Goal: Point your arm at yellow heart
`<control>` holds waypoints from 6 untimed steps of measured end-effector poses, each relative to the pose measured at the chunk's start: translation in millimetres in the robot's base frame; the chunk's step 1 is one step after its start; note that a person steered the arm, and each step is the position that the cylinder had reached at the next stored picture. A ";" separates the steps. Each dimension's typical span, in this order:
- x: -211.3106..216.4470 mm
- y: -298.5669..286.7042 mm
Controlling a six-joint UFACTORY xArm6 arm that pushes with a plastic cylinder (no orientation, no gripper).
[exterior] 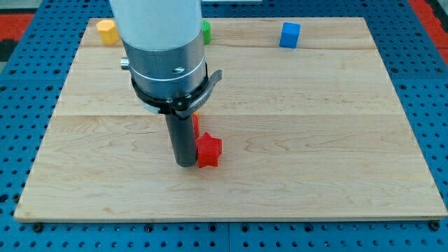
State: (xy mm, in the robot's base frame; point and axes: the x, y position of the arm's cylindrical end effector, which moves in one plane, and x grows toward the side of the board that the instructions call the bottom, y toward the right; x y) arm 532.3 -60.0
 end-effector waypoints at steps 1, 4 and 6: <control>0.0 0.0; -14.5 -51.4; -70.4 -20.5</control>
